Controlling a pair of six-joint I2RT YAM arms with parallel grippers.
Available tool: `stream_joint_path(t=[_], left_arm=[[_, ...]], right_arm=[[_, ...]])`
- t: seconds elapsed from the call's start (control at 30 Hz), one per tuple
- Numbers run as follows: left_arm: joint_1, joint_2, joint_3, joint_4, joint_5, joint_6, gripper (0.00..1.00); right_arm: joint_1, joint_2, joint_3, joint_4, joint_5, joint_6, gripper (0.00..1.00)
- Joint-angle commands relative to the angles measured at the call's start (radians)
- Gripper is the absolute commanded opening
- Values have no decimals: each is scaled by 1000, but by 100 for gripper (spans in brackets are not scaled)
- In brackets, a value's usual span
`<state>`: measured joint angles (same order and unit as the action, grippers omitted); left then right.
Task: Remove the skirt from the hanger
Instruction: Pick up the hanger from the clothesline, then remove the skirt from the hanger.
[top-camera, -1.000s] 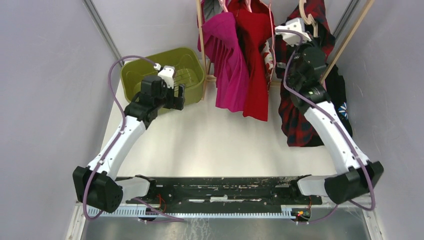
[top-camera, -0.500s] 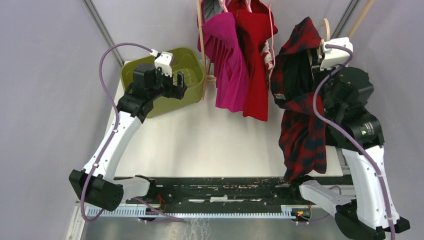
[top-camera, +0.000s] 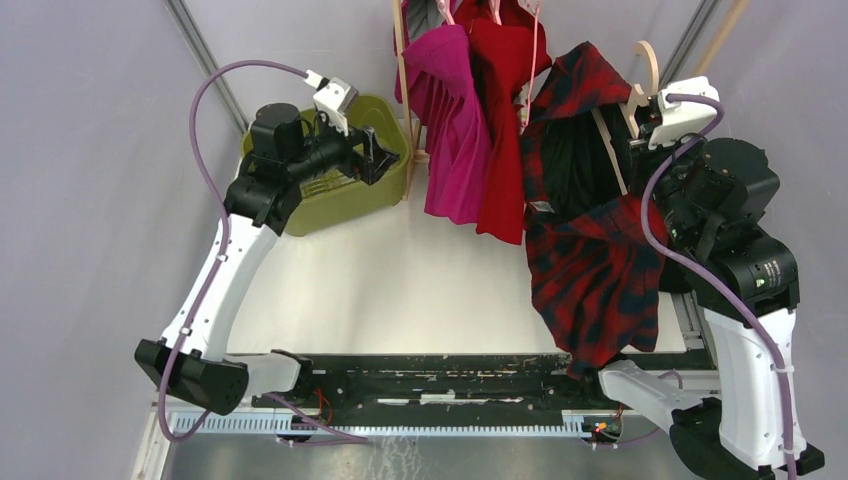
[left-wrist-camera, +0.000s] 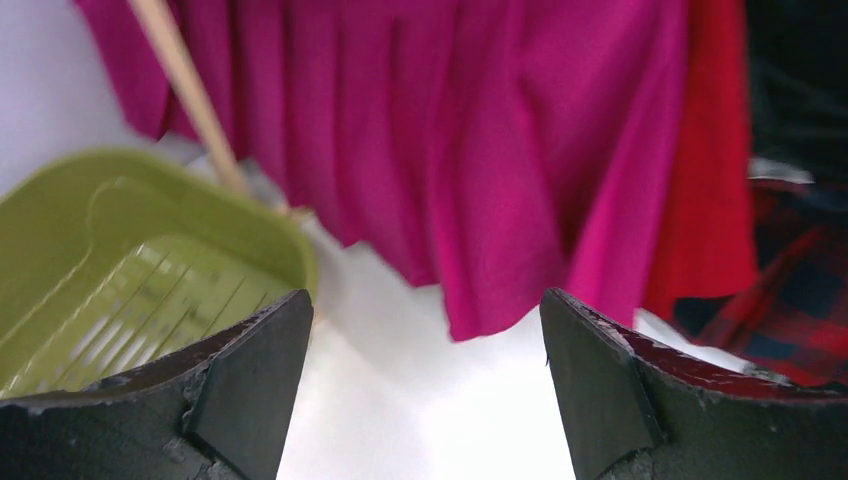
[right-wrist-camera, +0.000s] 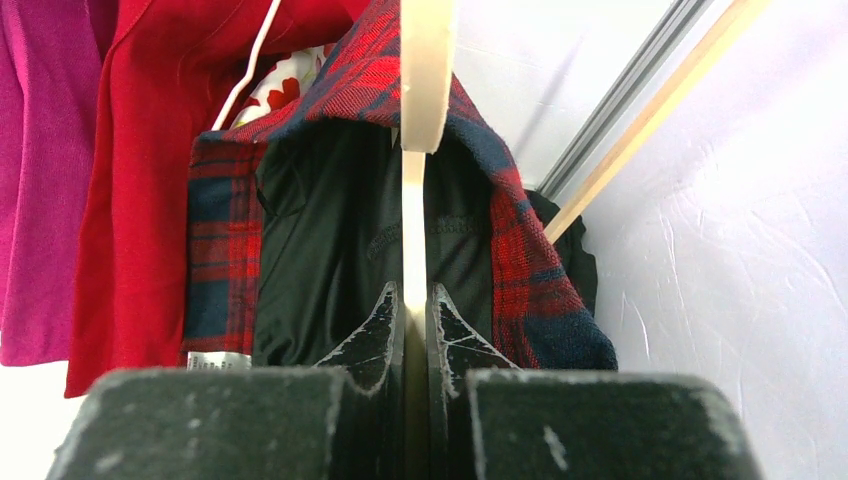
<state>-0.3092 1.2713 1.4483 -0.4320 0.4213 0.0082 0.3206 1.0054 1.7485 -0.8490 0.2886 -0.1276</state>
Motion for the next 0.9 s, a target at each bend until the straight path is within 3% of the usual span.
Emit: stream_joint_path(t=[0.0, 0.17, 0.3, 0.4, 0.6, 0.87], left_arm=[[-57, 11, 70, 196, 203, -73, 91], [-272, 103, 214, 207, 99, -19, 93], [-454, 215, 358, 184, -31, 110, 100], [-545, 287, 402, 198, -87, 207, 99], [-618, 307, 324, 412, -150, 316, 99], [-655, 423, 361, 530, -259, 425, 99]], right_arm=[[4, -26, 43, 136, -15, 10, 1], [4, -42, 12, 129, -30, 25, 1], [5, -48, 0, 124, -60, 80, 1], [5, -54, 1, 107, -71, 98, 1], [5, -71, 10, 75, -87, 97, 1], [5, -91, 26, 27, -112, 95, 1]])
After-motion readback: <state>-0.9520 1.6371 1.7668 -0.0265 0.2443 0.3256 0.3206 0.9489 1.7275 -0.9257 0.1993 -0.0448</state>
